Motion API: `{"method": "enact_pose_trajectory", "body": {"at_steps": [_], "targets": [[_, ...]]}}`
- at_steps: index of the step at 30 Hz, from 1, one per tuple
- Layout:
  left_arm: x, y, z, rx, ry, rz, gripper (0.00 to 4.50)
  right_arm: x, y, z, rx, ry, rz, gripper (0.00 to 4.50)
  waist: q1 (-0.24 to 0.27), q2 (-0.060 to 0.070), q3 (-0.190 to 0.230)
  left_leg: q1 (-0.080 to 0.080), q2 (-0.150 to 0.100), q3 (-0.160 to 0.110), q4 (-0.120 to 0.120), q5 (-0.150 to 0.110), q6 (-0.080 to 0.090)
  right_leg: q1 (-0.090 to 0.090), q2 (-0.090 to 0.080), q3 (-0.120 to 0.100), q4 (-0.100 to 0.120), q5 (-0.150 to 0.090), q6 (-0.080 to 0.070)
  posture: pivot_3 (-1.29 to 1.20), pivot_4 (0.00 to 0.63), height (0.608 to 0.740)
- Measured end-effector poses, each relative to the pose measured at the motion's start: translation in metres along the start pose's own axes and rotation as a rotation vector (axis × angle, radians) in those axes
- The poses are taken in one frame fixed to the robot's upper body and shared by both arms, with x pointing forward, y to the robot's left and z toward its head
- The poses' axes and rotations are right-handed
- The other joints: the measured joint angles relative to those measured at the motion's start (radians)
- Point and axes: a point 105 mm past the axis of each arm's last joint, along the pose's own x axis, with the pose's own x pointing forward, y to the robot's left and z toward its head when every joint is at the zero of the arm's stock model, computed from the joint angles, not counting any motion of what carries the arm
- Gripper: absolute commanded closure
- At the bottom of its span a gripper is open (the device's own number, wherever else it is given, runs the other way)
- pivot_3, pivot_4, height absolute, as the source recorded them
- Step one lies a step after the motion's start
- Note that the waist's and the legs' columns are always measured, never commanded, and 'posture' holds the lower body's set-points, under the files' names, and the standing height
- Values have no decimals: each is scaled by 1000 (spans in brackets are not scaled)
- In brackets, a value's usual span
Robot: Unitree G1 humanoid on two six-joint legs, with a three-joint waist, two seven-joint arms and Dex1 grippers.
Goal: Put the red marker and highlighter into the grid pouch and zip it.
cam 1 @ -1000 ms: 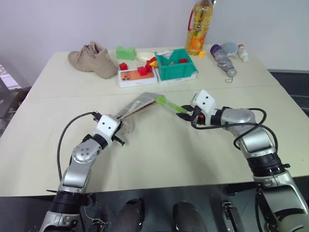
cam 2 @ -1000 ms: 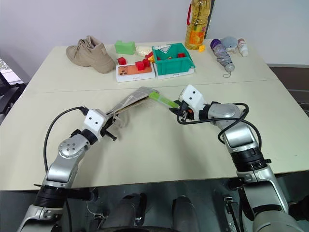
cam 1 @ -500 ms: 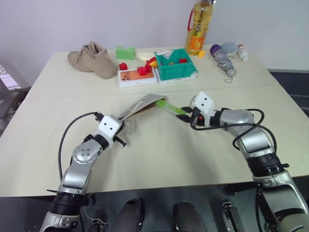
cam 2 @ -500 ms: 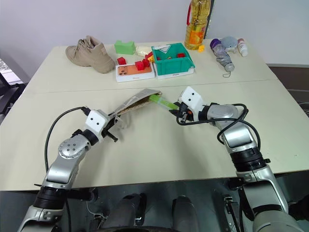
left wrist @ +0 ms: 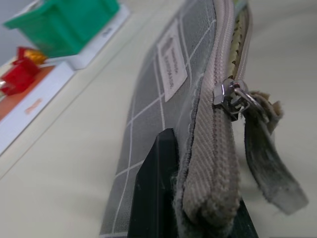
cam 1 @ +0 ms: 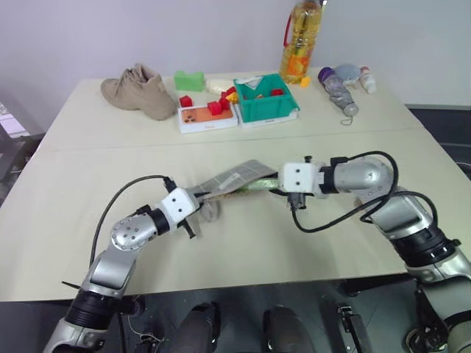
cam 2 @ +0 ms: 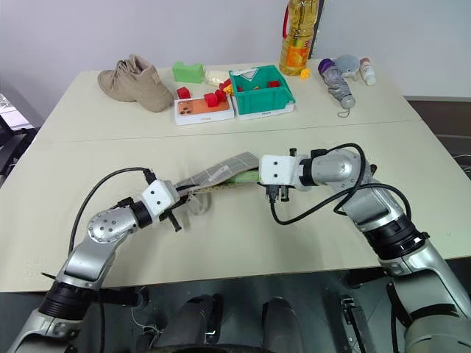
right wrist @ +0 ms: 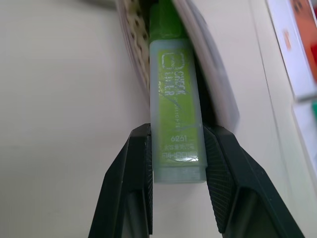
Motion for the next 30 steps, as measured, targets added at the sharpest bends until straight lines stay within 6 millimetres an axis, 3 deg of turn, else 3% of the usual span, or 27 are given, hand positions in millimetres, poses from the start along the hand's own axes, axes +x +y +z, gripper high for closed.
{"method": "enact_pose_trajectory", "body": {"at_steps": [4,10,13,17,20,22,26,30], "targets": [[2,1,4,18,-8,-30,4500,6,-1,9,-36,-17,8,3625,3,0,0,0,0,0,0,0,0,0,0,0,0,0,0,0,150,739],[7,-1,7,5,-18,-32,4500,5,-3,17,-34,-41,-2,608,3,0,0,0,0,0,1,0,0,1,0,0,0,0,0,0,150,739],[10,-1,7,-12,-22,-11,4500,-11,-9,22,71,-100,-53,608,7,0,0,0,0,-1,2,0,0,1,-1,0,0,0,0,0,150,739],[17,-4,2,-66,-22,33,4500,-48,-10,13,346,-185,-133,608,23,0,0,0,0,-1,4,-1,1,3,0,0,0,0,0,0,150,739],[24,-5,-3,-85,-13,69,4500,-73,-8,-14,545,-153,-243,608,28,0,0,0,-1,-1,6,-1,1,4,-1,0,0,0,0,0,150,739],[29,-5,-8,-99,-2,101,4500,-89,-5,-47,689,-66,-350,74,29,0,0,0,-1,-1,6,-1,2,4,-1,0,0,1,1,0,150,739],[45,-1,-12,-123,13,157,4500,-124,7,-118,1011,169,-639,24,28,0,0,0,-1,0,6,-1,2,4,-1,0,0,1,1,0,150,739],[62,-4,-6,-119,-7,161,4500,-143,26,-151,1181,350,-847,24,26,0,0,0,-1,0,5,-1,2,3,-1,0,0,1,1,0,150,739]]}}
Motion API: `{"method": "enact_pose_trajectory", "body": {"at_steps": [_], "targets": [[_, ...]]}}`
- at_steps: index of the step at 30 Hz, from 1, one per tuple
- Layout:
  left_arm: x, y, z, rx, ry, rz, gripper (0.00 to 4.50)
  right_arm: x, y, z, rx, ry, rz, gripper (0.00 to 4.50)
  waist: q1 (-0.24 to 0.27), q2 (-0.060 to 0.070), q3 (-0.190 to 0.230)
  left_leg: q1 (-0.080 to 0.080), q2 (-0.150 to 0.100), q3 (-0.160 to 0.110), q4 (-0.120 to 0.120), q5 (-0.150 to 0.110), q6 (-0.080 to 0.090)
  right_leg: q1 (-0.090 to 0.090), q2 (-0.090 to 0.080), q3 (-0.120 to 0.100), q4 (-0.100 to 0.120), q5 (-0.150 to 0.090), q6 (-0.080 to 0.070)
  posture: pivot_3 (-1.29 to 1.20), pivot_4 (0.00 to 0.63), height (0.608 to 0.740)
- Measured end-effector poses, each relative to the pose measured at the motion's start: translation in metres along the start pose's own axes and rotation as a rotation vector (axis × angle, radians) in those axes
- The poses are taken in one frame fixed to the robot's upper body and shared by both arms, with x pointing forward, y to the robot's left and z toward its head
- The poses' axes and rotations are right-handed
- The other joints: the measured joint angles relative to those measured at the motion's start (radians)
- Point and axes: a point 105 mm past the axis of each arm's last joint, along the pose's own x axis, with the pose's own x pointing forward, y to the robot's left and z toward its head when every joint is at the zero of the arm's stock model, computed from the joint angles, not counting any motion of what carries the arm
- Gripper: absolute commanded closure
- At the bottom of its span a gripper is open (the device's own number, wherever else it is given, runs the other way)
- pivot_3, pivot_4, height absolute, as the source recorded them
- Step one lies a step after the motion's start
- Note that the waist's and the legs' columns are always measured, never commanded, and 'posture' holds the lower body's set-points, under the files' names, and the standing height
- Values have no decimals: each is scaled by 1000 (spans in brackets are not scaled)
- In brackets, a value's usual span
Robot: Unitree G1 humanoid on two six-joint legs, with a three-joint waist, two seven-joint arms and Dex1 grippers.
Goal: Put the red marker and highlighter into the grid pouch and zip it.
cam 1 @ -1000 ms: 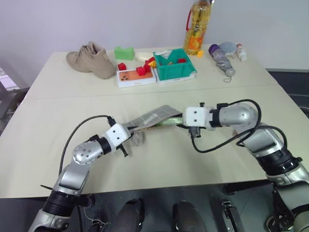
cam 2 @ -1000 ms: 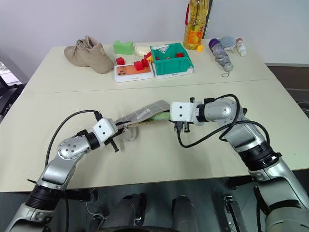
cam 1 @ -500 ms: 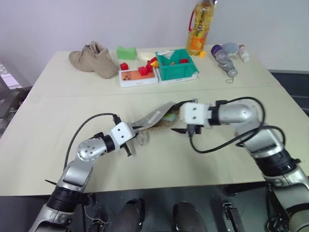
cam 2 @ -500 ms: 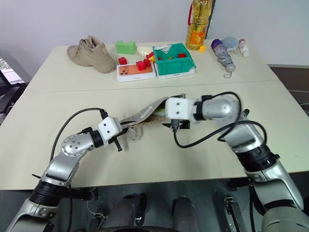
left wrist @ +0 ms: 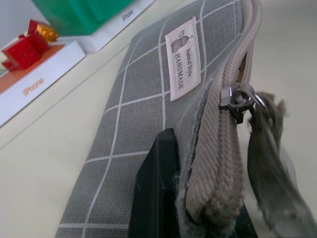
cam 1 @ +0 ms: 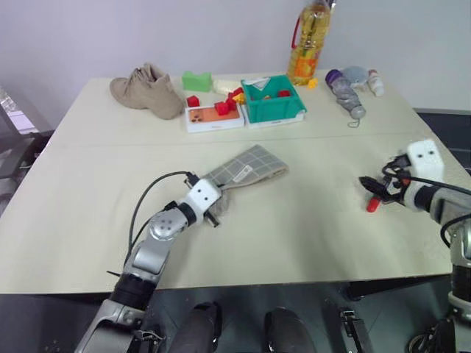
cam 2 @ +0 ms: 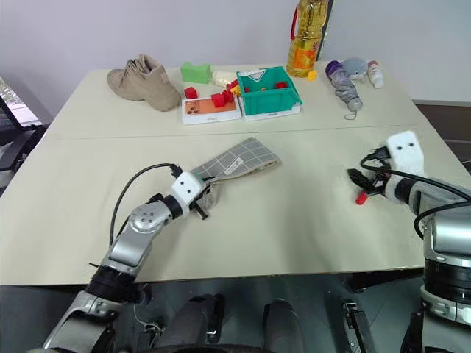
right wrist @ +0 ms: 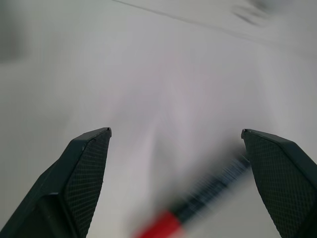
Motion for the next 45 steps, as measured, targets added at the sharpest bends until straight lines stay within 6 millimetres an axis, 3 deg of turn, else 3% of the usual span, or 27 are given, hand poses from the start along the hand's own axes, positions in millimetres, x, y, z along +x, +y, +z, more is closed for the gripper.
{"method": "enact_pose_trajectory", "body": {"at_steps": [4,6,7,10,15,19,21,24,25,29,31,45], "targets": [[8,-4,-1,0,-10,-13,4500,8,3,-41,157,133,-128,24,-1,0,0,0,0,0,0,0,0,0,0,0,0,0,0,0,150,739],[10,-4,1,2,-18,-16,4500,10,5,-46,223,139,-148,24,-1,1,0,0,0,0,1,0,0,0,0,0,0,0,0,0,150,739],[11,-4,2,2,-21,-18,4500,11,5,-46,256,135,-156,264,0,1,0,0,0,0,1,0,0,0,0,0,0,0,0,0,150,739],[12,-6,2,0,-26,-21,4500,13,9,-47,310,126,-158,1345,0,1,0,0,0,0,1,0,0,1,0,0,0,0,0,0,150,739],[12,-4,1,-3,-25,-15,4500,16,8,-45,323,117,-161,4026,-2,1,0,0,0,0,1,0,0,0,0,0,0,0,0,0,150,739],[10,-3,0,-19,-26,-6,4500,20,10,-37,232,98,-123,4100,-5,1,0,0,0,1,1,0,0,0,1,0,0,0,0,0,150,739],[8,0,1,-42,-29,3,4500,21,20,-18,-9,47,-42,4100,-9,2,0,0,0,1,0,0,1,-1,1,0,0,0,1,0,150,739],[-2,13,-1,-58,-23,26,4500,10,60,24,-426,-125,174,4100,-26,2,1,0,1,1,0,0,1,0,2,0,0,0,1,0,150,739],[-3,16,0,-59,-24,29,4500,6,71,31,-485,-165,223,4100,-29,1,0,1,1,0,0,0,1,0,3,0,0,0,1,0,150,739],[-10,21,1,-54,-27,21,4500,0,120,32,-679,-233,476,4100,-27,1,1,0,1,0,1,0,1,0,2,0,0,0,1,0,150,739],[-12,23,2,-52,-27,21,4500,-1,132,31,-736,-242,531,4100,-23,1,1,0,1,0,1,0,1,0,2,0,0,0,1,0,150,739],[-19,16,5,-36,-24,-12,4500,6,142,35,-896,-253,551,4100,-21,1,1,0,0,0,1,0,0,0,1,0,-1,0,1,0,150,739]]}}
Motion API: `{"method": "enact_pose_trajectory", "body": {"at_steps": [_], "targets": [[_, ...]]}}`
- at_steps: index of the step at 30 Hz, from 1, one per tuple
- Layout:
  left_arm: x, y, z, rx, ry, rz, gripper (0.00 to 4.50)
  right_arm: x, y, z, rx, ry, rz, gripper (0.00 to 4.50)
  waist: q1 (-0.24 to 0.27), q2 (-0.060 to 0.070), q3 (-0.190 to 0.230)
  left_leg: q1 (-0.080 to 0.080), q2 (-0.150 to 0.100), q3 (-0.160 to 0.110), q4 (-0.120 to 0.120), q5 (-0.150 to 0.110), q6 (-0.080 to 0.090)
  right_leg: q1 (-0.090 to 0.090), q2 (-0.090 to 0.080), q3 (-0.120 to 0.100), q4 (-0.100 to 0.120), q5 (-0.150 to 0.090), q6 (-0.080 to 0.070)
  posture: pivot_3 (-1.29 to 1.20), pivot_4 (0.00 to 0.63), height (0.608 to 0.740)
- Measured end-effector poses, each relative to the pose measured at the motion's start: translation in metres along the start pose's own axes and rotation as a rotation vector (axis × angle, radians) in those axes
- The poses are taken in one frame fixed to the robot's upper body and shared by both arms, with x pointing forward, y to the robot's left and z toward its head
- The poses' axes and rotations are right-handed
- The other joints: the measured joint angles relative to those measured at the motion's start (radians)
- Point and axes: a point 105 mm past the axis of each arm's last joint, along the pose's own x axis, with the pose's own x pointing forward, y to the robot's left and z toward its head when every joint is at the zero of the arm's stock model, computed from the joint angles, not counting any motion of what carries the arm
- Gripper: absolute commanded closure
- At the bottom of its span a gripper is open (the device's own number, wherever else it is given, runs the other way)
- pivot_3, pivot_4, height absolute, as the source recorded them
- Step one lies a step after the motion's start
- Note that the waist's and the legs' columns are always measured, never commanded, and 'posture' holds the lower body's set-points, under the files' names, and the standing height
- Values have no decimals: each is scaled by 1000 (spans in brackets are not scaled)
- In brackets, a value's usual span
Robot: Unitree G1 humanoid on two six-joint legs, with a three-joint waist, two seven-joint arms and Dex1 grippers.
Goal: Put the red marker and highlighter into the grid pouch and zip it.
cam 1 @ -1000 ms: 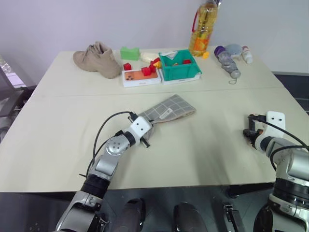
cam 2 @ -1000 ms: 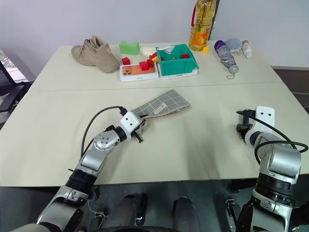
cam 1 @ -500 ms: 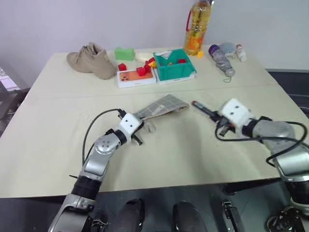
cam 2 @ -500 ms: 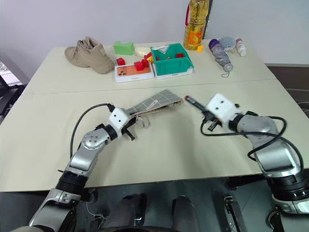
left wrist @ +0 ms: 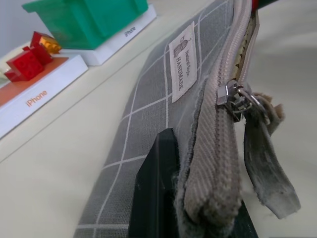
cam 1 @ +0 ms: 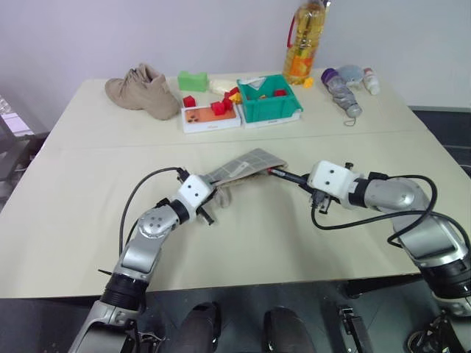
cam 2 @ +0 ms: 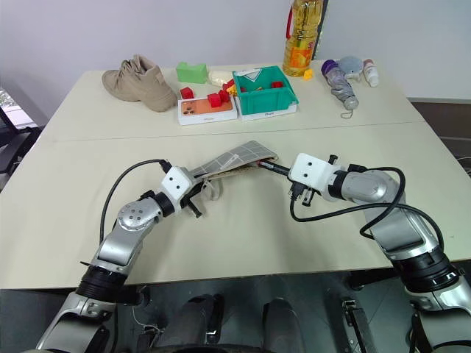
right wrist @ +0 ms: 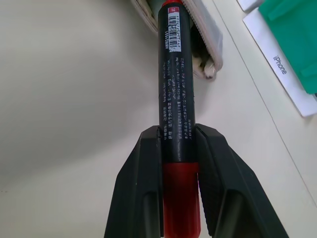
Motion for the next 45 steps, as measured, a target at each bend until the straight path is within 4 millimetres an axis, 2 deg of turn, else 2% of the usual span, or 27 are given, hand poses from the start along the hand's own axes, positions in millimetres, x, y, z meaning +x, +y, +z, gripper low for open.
{"method": "enact_pose_trajectory", "body": {"at_steps": [11,20,25,33,45], "targets": [[1,-4,-1,30,15,-27,4500,6,7,20,-159,-3,62,4100,-1,0,0,0,0,0,0,0,0,0,0,0,0,0,0,0,150,739],[2,-6,-1,30,14,-34,4500,14,21,40,-207,-65,121,4100,2,0,0,0,0,0,0,0,0,0,0,0,0,0,0,0,150,739],[2,-7,-1,31,13,-42,4500,9,16,37,-195,-50,126,4100,3,0,0,0,0,0,0,0,0,0,0,0,0,0,0,0,150,739],[2,-7,0,32,12,-53,4500,-4,-9,18,-193,38,58,4100,3,0,0,0,0,0,0,0,0,0,0,0,0,0,0,0,150,739],[1,-10,2,30,0,-69,4500,0,-16,4,-247,98,16,4100,0,0,0,0,0,0,0,0,0,0,0,0,0,0,0,0,150,739]]}}
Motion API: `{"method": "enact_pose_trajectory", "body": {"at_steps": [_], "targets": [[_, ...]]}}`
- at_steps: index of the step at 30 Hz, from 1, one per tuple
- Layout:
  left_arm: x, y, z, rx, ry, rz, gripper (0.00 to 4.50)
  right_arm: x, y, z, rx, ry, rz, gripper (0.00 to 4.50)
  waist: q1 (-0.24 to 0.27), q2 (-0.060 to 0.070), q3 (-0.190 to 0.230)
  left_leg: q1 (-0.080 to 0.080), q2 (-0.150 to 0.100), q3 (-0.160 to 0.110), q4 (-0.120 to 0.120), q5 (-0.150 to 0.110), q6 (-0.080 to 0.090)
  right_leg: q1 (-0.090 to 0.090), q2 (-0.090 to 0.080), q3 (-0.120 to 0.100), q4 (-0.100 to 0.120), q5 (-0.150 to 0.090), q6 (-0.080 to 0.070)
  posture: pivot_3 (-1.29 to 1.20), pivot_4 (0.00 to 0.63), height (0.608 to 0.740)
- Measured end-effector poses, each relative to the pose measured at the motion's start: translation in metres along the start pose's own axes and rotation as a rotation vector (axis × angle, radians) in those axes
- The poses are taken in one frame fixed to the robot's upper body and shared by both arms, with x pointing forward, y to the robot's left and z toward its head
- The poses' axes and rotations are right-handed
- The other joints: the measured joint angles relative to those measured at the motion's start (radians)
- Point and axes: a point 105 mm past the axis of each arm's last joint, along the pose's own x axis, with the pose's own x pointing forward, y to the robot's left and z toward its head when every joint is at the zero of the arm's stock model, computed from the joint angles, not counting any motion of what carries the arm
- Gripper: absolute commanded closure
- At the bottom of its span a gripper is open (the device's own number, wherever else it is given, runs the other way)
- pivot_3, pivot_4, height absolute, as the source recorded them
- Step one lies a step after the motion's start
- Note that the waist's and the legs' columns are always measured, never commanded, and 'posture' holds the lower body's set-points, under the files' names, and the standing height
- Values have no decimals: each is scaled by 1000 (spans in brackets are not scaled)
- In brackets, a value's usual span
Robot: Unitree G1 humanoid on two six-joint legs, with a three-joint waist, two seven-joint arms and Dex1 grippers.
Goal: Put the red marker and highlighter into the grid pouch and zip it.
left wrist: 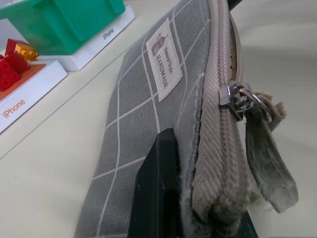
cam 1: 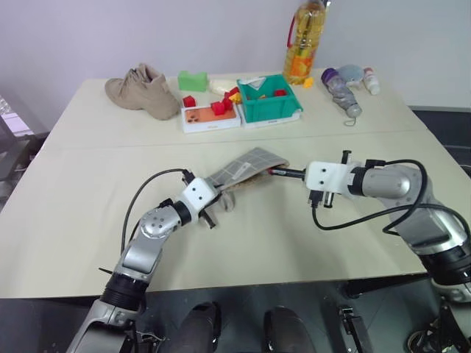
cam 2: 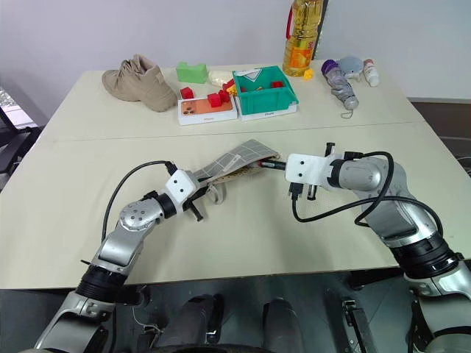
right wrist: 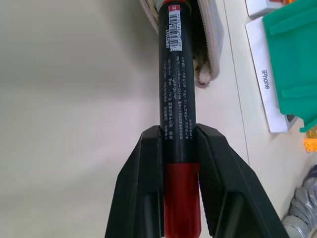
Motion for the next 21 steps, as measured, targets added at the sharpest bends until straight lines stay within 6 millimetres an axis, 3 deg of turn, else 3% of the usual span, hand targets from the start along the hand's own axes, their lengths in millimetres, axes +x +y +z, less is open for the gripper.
{"method": "enact_pose_trajectory", "body": {"at_steps": [8,13,21], "targets": [[0,-1,-1,-44,-2,10,4500,-4,7,-4,39,-18,35,4100,1,0,0,0,0,0,0,0,0,0,0,0,0,0,0,0,150,739],[-1,-2,0,-59,-11,4,4500,-18,-3,-6,66,-36,18,4100,1,0,0,0,0,0,0,0,0,0,0,0,0,0,0,0,150,739],[-2,-2,0,-55,-8,-2,4500,-25,10,16,85,-134,78,4100,0,0,0,0,0,0,0,0,0,1,0,0,0,0,0,0,150,739]]}}
